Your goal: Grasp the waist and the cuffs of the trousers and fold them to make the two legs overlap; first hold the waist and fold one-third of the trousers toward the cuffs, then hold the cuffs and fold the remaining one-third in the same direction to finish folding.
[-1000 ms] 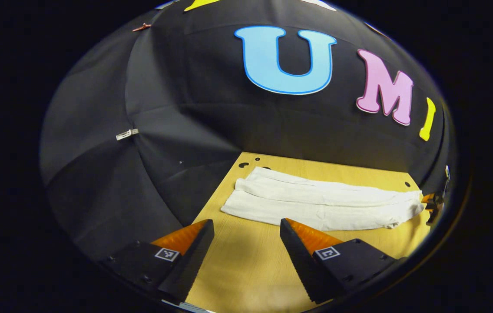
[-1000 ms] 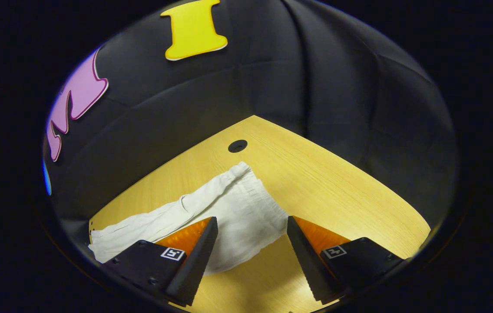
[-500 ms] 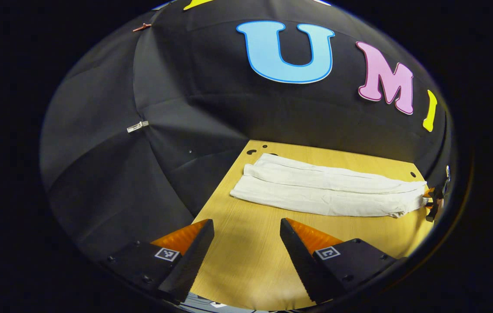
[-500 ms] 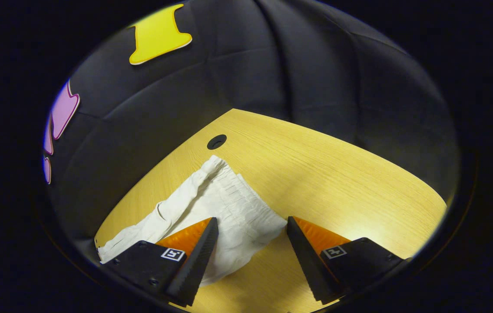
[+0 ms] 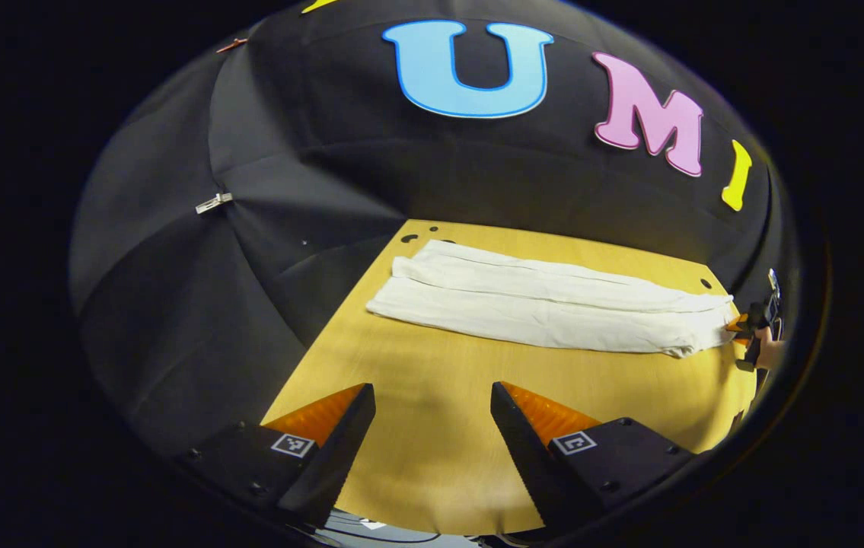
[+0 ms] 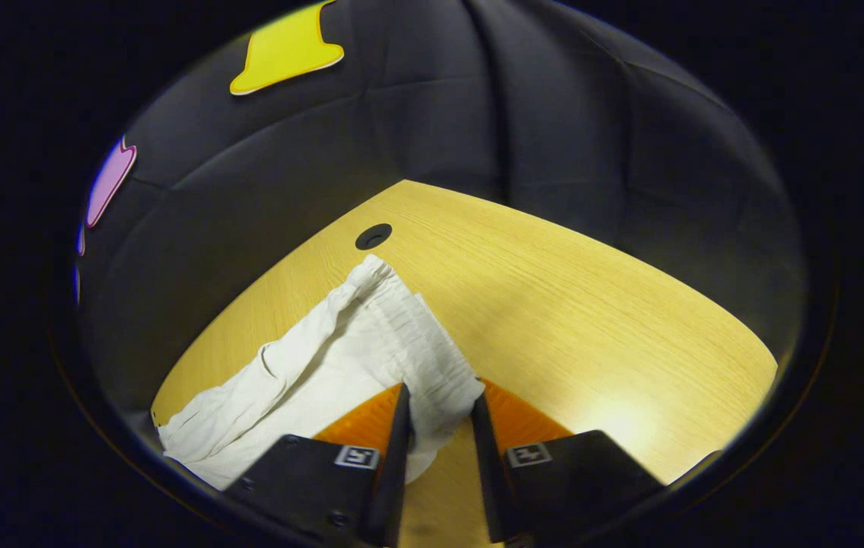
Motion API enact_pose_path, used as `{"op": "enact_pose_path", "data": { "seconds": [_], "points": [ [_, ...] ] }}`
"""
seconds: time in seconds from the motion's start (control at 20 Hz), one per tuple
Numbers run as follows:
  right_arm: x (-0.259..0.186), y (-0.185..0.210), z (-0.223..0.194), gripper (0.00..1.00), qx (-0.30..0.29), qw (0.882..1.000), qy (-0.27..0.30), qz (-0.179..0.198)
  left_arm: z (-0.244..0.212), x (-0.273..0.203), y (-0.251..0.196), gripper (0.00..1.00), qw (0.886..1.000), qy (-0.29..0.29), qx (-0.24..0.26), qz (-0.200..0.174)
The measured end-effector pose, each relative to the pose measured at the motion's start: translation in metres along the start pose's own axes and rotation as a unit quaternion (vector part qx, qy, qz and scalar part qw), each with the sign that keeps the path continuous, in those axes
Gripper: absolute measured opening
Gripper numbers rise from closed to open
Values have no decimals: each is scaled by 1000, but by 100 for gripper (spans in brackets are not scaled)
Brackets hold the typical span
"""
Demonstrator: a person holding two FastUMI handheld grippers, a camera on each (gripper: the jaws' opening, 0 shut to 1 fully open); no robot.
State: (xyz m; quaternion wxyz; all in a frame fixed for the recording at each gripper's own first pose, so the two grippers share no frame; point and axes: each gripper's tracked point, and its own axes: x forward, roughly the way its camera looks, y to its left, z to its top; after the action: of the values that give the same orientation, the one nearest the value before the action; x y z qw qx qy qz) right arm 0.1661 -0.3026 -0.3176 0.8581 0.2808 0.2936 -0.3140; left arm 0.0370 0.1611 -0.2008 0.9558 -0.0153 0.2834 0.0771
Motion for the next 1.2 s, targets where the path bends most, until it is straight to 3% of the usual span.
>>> {"op": "enact_pose_path", "data": {
  "seconds": [0.05,0.1,0.15,0.2,0.25,0.45,0.6,0.85,1.2],
  "points": [
    [-1,1,-6,37,6,1000,14,7,-2,0,-5,98,1000,1,3,-4],
    [-3,2,-3,14,16,1000,14,11,-4,-1,-10,98,1000,1,5,-8],
    [1,3,-5,17,20,1000,13,15,-5,-1,-15,98,1000,1,5,-13],
    [0,4,-4,2,18,1000,13,22,-9,-2,-19,98,1000,2,4,-17],
    [-1,3,-3,13,14,999,12,28,-12,-3,-22,98,1000,3,1,-20],
    [-14,12,15,9,15,999,0,49,-20,-5,-27,98,999,9,-23,-25],
    [-34,26,27,9,-51,996,-21,65,-19,-5,-26,98,999,9,-32,-22],
    [-89,62,64,9,-130,980,-76,132,-27,-8,-35,95,999,14,-4,-37],
    [-160,87,87,9,-174,960,-104,195,-28,-4,-37,95,998,15,-16,-60]
  ]
}}
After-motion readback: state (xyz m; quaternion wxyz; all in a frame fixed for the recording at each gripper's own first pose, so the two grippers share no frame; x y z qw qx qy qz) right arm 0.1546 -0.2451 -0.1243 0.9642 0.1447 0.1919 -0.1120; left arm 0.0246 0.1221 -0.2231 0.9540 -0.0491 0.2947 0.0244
